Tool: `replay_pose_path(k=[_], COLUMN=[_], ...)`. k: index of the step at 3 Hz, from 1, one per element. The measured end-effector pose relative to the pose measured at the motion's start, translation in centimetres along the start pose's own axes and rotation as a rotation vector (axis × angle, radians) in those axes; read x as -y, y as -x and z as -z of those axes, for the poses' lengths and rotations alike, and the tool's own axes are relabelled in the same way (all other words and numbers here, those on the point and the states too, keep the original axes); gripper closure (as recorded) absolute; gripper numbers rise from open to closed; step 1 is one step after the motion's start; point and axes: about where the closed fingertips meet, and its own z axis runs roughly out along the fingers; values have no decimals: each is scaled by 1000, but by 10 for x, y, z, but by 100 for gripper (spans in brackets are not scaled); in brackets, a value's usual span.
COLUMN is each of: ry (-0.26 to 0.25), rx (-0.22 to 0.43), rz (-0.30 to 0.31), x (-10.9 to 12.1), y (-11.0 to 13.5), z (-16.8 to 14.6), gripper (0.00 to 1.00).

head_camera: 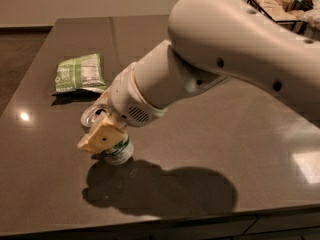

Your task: Move 7up can near rxbar blueberry

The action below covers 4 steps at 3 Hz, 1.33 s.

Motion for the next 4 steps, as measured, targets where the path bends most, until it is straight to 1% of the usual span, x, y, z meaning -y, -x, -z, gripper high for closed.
replay_pose_path(k=[1, 2, 3, 4], ry=[-108, -204, -306, -380], rx=[8, 15, 43, 82], rz=[-69, -129, -202, -260], x=[44, 88, 134, 172], y=[-17, -37, -62, -83], z=[44, 82, 114, 134], gripper=[100, 100, 100, 100])
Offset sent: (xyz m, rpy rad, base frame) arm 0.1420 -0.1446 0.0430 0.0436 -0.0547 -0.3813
